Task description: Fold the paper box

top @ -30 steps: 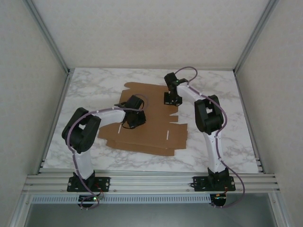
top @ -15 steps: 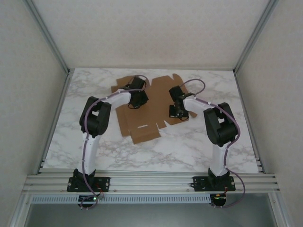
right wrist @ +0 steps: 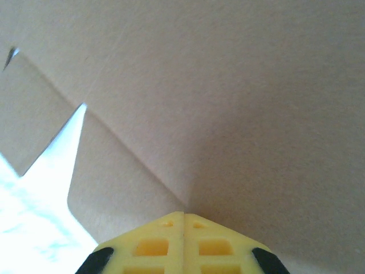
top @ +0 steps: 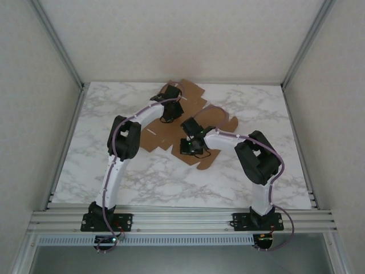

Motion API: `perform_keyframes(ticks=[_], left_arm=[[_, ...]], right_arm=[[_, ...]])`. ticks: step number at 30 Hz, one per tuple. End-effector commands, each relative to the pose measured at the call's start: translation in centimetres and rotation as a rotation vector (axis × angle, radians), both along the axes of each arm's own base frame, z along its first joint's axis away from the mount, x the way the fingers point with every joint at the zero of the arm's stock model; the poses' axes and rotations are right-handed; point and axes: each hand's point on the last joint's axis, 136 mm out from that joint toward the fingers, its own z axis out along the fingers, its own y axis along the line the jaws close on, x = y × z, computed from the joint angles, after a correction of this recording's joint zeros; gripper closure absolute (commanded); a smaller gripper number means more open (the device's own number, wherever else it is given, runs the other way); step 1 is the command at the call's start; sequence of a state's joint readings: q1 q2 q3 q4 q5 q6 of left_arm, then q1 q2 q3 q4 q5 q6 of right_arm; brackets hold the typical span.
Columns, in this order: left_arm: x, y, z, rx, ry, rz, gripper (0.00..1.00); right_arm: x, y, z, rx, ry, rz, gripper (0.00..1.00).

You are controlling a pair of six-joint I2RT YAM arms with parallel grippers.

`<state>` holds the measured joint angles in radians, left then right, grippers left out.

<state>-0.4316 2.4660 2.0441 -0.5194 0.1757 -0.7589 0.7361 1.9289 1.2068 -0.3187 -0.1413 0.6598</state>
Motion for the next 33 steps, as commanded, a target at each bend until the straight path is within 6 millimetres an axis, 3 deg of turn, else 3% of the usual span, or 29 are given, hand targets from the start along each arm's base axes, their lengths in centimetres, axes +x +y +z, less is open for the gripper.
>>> perform_keyframes(ticks=[1, 5, 8, 10, 14, 19, 23, 26, 29, 33], left_arm=[[-3.5, -0.5, -4.6, 0.055, 0.138, -0.061, 1.0], [-3.7, -0.6, -3.4, 0.053, 0.093, -0.096, 1.0], [-3.5, 0.7, -2.6, 0.141, 0.056, -0.125, 1.0], [-3.5, 1.2, -2.2, 0.178, 0.038, -0.15, 1.0], [-4.0, 1.4, -1.8, 0.197, 0.021, -0.199, 1.0], [-4.8, 1.8, -2.0, 0.222, 0.035, -0.229, 1.0], [-5.1, 2.2, -1.9, 0.227, 0.036, -0.217, 1.0], [-5.2, 2.0, -1.6, 0.207, 0.032, -0.21, 1.0], [-5.3, 1.9, -1.3, 0.194, 0.028, -0.209, 1.0], [-5.0, 1.8, -1.1, 0.183, 0.019, -0.207, 1.0]], right_arm=[[-0.9, 3.0, 0.5, 0.203, 0.076, -0.019, 1.0], [0.1, 2.6, 4.4, 0.33, -0.024, 0.0, 1.0], [1.2, -0.3, 6.4, 0.382, -0.074, -0.022, 1.0], [2.2, -2.8, 6.8, 0.368, -0.081, -0.055, 1.0], [3.9, -6.9, 6.4, 0.204, -0.052, -0.103, 1.0], [6.9, -14.9, 4.6, -0.192, -0.01, -0.298, 1.0], [8.4, -18.7, 2.2, -0.425, 0.024, -0.318, 1.0], [8.2, -19.5, 0.2, -0.45, 0.076, -0.321, 1.0], [7.4, -18.8, -1.2, -0.414, 0.115, -0.309, 1.0], [4.9, -17.2, -2.5, -0.324, 0.158, -0.265, 1.0]])
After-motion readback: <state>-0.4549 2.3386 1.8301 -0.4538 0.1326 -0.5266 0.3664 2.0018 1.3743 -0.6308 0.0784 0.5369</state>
